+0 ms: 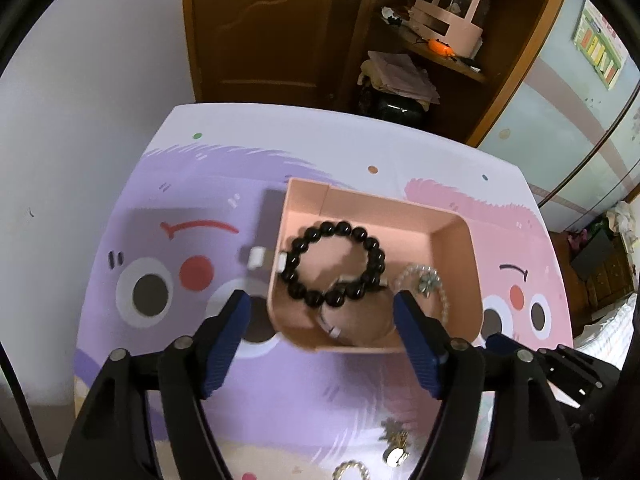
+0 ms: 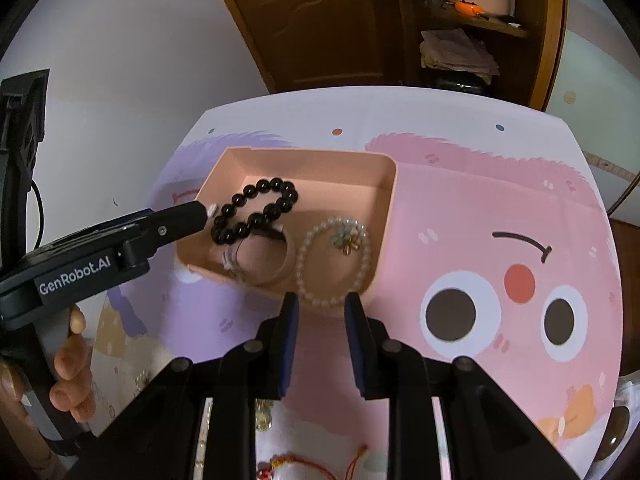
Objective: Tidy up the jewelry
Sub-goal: 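Withdraw both tools from the box back toward the remaining jewelry, then grasp the gold leaf hair comb with the left tool while the right tool approaches the red string bracelet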
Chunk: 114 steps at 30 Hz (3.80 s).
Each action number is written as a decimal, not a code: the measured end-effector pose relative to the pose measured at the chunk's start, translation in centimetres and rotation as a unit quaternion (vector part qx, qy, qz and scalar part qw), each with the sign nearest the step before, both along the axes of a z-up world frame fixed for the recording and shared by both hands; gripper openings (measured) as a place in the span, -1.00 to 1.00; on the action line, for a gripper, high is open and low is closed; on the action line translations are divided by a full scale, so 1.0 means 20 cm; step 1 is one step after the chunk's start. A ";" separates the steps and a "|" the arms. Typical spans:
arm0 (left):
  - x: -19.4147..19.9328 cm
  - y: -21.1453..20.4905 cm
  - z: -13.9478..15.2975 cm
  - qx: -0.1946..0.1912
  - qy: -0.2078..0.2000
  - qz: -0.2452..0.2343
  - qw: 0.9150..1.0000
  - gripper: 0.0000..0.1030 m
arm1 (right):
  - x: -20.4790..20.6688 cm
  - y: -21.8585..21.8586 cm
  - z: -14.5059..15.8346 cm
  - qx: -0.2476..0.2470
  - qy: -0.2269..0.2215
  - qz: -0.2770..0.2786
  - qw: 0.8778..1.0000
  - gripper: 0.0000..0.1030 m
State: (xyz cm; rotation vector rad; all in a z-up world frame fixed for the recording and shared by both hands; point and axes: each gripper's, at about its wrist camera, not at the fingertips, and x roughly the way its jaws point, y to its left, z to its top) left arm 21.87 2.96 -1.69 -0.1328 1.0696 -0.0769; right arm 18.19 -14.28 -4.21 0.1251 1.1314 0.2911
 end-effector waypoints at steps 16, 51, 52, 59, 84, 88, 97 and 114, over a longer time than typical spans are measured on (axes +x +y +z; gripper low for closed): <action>-0.40 0.04 0.10 0.027 -0.020 -0.027 0.999 0.80 | -0.28 -0.01 0.04 -0.006 -0.006 0.014 1.000 -0.54; -0.99 0.44 -0.34 -0.026 0.107 0.040 0.993 0.79 | -0.71 0.17 -0.13 -0.043 0.061 0.066 0.995 -0.54; -0.99 0.45 -0.35 -0.028 0.107 0.043 0.993 0.79 | -0.70 0.18 -0.14 -0.044 0.061 0.066 0.995 -0.55; -0.97 0.49 -0.38 -0.027 0.107 0.061 0.992 0.72 | -0.69 0.22 -0.16 -0.054 0.056 0.076 0.994 -0.54; -0.84 0.25 -0.39 0.066 0.136 0.044 0.987 0.29 | -0.67 0.26 -0.20 -0.083 0.046 0.081 0.992 -0.54; -0.83 0.24 -0.39 0.066 0.140 0.046 0.987 0.29 | -0.67 0.28 -0.21 -0.101 0.043 0.086 0.990 -0.54; -0.82 0.24 -0.35 0.061 0.129 0.040 0.989 -0.45 | -0.68 0.33 -0.21 -0.128 0.027 0.110 0.985 -0.75; -0.89 0.20 -0.23 0.027 0.095 0.037 0.994 -0.55 | -0.70 0.26 -0.06 -0.078 -0.020 0.098 0.992 -0.78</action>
